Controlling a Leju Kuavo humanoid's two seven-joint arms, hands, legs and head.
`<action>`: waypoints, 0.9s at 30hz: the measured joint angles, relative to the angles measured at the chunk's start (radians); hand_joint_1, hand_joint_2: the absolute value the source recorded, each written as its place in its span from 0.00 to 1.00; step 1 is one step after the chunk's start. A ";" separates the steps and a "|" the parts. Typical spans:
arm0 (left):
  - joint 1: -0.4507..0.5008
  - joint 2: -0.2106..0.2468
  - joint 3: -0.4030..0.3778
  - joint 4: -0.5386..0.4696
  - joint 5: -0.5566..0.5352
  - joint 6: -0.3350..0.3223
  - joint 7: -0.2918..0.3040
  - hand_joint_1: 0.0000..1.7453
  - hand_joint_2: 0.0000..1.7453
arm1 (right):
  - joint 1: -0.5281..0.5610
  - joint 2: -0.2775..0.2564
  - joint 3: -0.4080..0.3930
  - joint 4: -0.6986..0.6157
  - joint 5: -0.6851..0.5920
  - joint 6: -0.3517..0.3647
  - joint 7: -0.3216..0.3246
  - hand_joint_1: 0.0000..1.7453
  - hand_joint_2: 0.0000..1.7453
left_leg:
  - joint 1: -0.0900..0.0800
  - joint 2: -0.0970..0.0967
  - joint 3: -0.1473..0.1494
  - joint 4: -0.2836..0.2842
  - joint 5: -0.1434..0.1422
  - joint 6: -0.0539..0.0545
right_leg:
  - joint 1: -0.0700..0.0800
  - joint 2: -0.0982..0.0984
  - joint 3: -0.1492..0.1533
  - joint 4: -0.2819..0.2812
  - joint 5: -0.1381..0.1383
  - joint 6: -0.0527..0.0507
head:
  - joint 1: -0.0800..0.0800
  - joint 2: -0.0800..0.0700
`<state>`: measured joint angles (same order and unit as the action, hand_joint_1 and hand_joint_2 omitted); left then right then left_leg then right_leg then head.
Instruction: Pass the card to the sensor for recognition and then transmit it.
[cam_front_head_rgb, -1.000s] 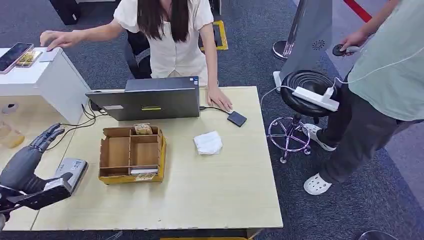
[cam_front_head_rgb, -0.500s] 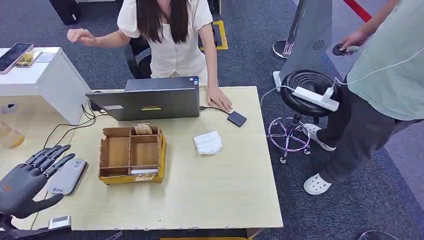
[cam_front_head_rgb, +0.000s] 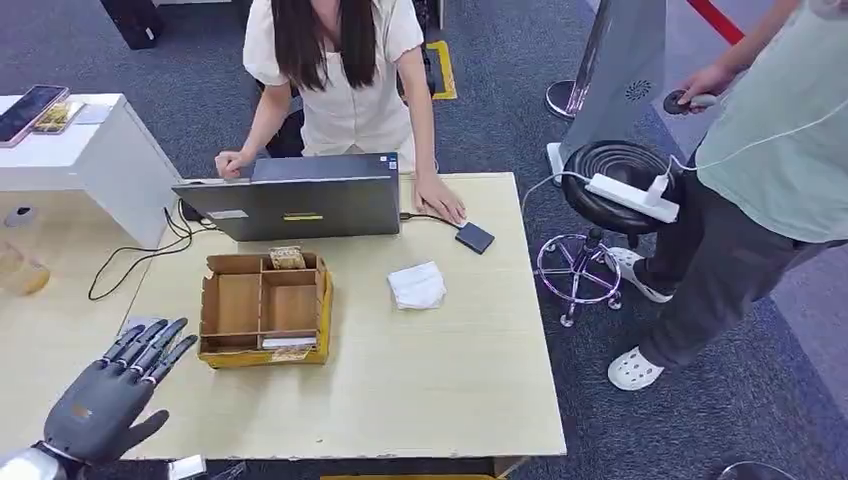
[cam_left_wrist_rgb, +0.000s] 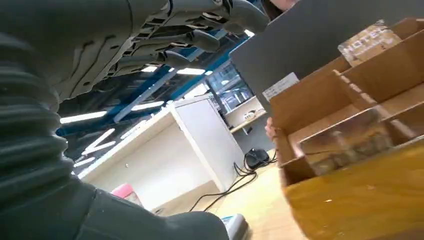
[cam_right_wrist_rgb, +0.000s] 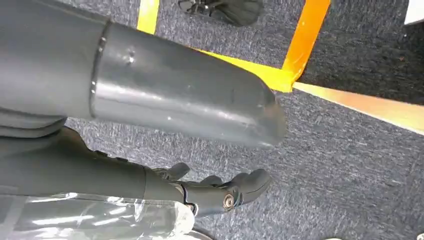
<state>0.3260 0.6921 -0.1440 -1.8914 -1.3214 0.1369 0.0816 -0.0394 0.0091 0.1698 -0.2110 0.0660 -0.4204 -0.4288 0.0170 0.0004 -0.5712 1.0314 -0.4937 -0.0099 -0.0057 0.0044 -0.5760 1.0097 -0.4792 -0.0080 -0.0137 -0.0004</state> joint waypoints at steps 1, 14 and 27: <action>-0.013 -0.017 -0.020 0.004 -0.007 0.003 0.011 0.00 1.00 | 0.000 0.002 -0.002 0.000 0.000 -0.002 0.000 0.00 0.00 | 0.000 0.000 0.000 0.000 0.000 0.000 | 0.000 0.000 0.000 0.000 0.000 0.000 | 0.000 0.000; -0.183 -0.257 -0.193 0.137 -0.148 0.051 0.103 0.00 1.00 | 0.000 0.015 -0.027 0.002 0.011 -0.010 0.000 0.00 0.00 | -0.001 0.000 0.001 0.000 0.000 0.000 | -0.001 0.000 0.000 0.000 0.000 0.000 | 0.000 0.000; -0.283 -0.342 -0.194 0.275 -0.184 0.056 0.136 0.00 1.00 | 0.000 0.015 -0.032 0.003 0.032 -0.010 -0.001 0.00 0.00 | -0.001 0.000 0.001 0.000 0.000 0.000 | -0.001 0.000 0.000 0.000 0.001 0.000 | 0.000 0.000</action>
<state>0.0435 0.3502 -0.3380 -1.6164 -1.5049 0.1927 0.2171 -0.0395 0.0244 0.1381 -0.2075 0.0977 -0.4299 -0.4295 0.0162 0.0001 -0.5706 1.0317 -0.4935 -0.0098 -0.0063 0.0047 -0.5759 1.0097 -0.4787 -0.0076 -0.0137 -0.0004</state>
